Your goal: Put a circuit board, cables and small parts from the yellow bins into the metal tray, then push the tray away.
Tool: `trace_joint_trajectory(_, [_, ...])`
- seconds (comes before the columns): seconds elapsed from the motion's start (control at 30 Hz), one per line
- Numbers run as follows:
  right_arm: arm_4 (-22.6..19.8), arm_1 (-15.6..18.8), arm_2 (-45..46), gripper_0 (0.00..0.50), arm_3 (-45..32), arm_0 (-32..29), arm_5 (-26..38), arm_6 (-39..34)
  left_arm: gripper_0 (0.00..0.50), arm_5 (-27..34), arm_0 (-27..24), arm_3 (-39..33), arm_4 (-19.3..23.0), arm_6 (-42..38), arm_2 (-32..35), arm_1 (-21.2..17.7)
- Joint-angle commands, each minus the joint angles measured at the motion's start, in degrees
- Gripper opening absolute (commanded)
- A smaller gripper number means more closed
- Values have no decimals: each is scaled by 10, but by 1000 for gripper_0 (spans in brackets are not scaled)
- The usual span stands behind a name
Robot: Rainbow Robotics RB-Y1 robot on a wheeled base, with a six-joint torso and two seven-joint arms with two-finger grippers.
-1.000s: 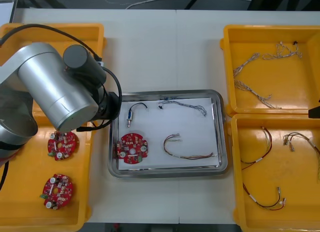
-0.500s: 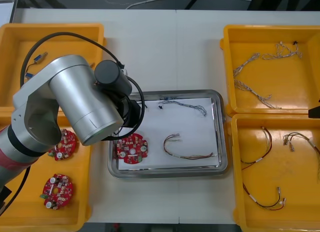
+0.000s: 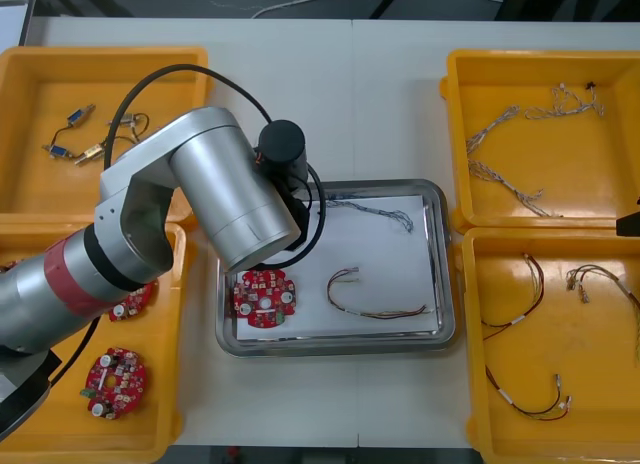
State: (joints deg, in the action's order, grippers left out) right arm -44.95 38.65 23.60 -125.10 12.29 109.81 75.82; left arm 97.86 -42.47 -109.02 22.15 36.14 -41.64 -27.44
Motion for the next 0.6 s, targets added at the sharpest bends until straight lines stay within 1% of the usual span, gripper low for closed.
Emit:
trace_joint_trajectory(0.03, [-4,21,1,500,-18,4,2,-17,0,-25,-32,32,-20,-29,-17,27])
trace_joint_trajectory(0.33, [5,19,0,500,-18,4,2,-18,0,-58,-35,89,-42,-20,-35,44])
trace_joint_trajectory(0.6, [5,19,0,500,-19,4,2,-19,0,-64,-35,97,-46,-18,-43,48])
